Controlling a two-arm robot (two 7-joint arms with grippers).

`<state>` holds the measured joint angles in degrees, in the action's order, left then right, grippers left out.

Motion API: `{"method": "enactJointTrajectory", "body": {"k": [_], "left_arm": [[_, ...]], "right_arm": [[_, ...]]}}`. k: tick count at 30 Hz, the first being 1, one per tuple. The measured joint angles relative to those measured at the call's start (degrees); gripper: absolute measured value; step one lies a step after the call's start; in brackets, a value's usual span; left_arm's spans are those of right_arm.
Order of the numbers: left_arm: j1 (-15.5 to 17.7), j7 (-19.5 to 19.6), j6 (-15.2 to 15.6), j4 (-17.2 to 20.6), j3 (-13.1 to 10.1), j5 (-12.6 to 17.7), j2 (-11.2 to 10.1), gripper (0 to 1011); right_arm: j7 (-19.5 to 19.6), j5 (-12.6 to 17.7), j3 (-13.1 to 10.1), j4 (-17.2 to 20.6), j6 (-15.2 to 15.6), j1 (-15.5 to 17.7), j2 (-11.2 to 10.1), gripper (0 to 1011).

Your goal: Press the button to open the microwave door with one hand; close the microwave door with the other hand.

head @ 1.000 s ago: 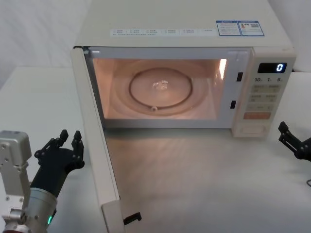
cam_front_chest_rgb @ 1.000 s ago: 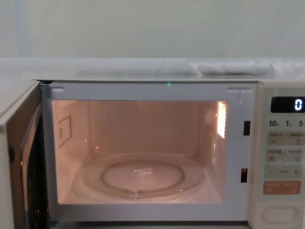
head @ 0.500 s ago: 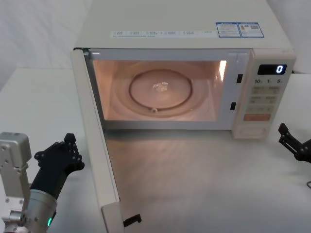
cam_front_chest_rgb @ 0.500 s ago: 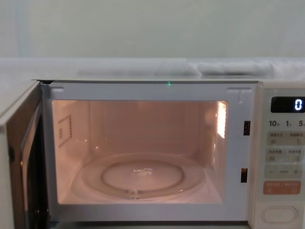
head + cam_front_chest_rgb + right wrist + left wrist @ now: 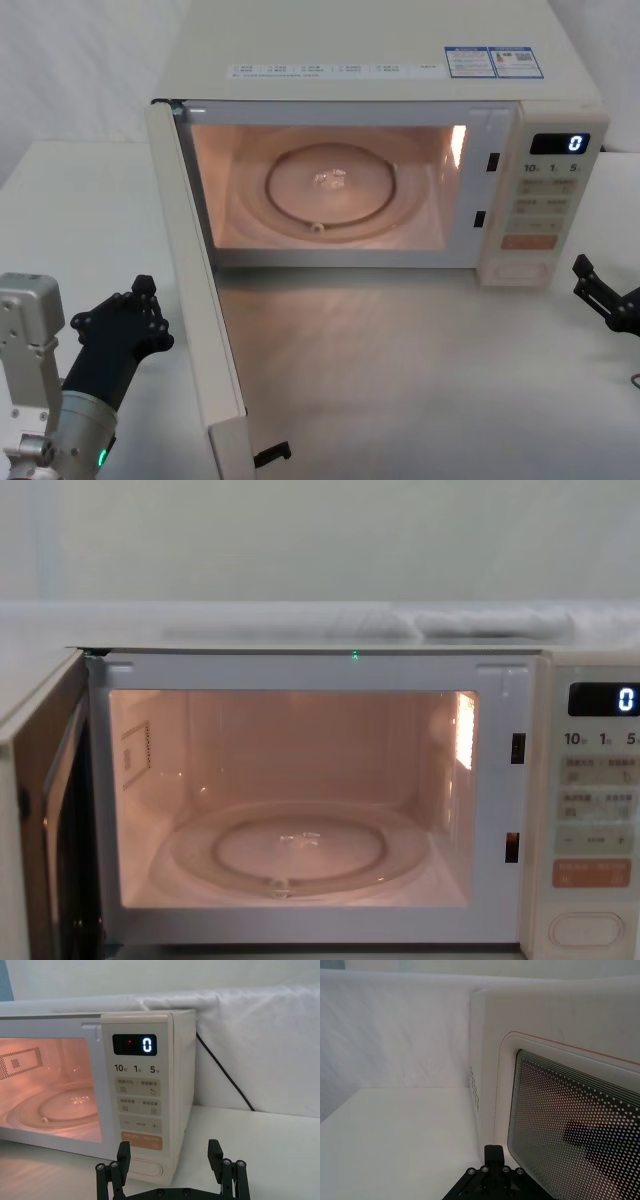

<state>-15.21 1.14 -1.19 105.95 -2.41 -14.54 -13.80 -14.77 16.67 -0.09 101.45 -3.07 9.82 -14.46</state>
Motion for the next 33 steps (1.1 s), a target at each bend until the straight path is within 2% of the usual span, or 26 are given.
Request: {"method": "enactJointTrajectory", "body": {"k": [4,9,19,26,32,33], "left_arm": [[-0.3,1.9,0.3,0.4,0.5,-0.8,-0.3,0],[-1.4,5.0,1.1,2.0,2.3,-2.6,-1.0,0],[-5.4,7.6,1.3,5.3,7.6,-4.9,-1.7,0],[-7.2,12.0,0.9,7.3,11.9,-8.5,-4.6,0],[-7.2,16.1,0.2,7.5,13.8,-11.8,-7.7,0],[-7.1,17.4,0.0,7.5,14.1,-12.6,-8.7,0]], "right_arm": [[0.0,0.0,0.0,0.0,0.0,0.0,0.0,1002],[0.0,0.0,0.0,0.0,0.0,0.0,0.0,1002],[0.0,0.0,0.0,0.0,0.0,0.0,0.0,1002],[0.0,0.0,0.0,0.0,0.0,0.0,0.0,1002],[0.0,0.0,0.0,0.0,0.0,0.0,0.0,1002],[0.0,0.0,0.0,0.0,0.0,0.0,0.0,1002]]}}
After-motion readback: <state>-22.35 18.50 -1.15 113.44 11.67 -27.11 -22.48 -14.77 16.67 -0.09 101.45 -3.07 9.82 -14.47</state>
